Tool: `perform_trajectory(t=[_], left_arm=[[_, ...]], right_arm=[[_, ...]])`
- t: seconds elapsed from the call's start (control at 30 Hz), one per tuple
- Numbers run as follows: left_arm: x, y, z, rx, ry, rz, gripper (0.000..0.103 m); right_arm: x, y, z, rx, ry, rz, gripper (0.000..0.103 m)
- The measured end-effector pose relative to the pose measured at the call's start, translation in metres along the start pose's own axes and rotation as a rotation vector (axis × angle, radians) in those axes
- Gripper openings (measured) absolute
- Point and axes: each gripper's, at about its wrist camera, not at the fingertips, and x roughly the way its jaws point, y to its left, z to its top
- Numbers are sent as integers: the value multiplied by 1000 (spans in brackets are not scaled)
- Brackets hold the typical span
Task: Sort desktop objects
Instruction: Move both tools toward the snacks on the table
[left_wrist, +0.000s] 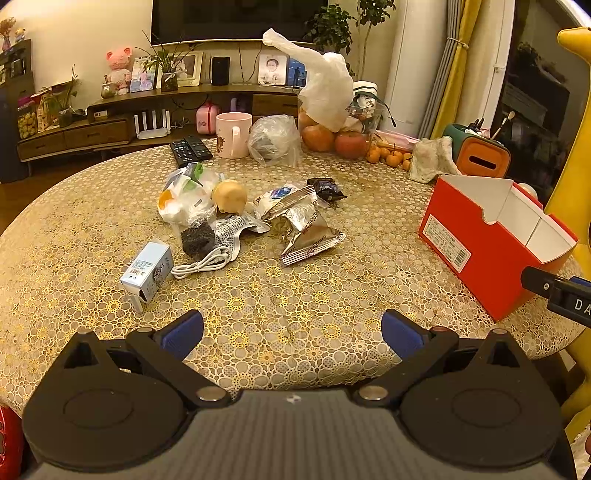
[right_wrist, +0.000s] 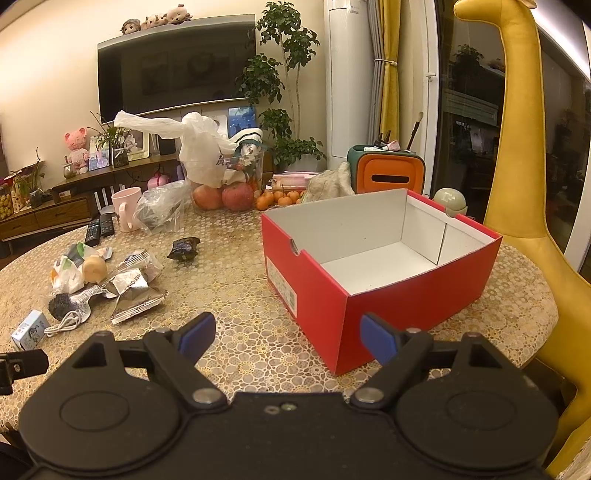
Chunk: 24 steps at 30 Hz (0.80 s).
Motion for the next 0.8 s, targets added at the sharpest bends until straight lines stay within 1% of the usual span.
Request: perform_trajectory(t=[0.23,0.33,0.57,0.8], left_arm=[[1,2,1,5,-9,-2,103],[4,8,1,7,-10,4,103],[16,26,7,-9,-20,21,103],[42,48,16,-15,-13,40,103]], right_arm=[[3,1,1,-17,15,40,85],[5,4,4,-32,16,75,85],[16,24,14,-90,24,135,85],[41,54,25,-145,35,193,85]])
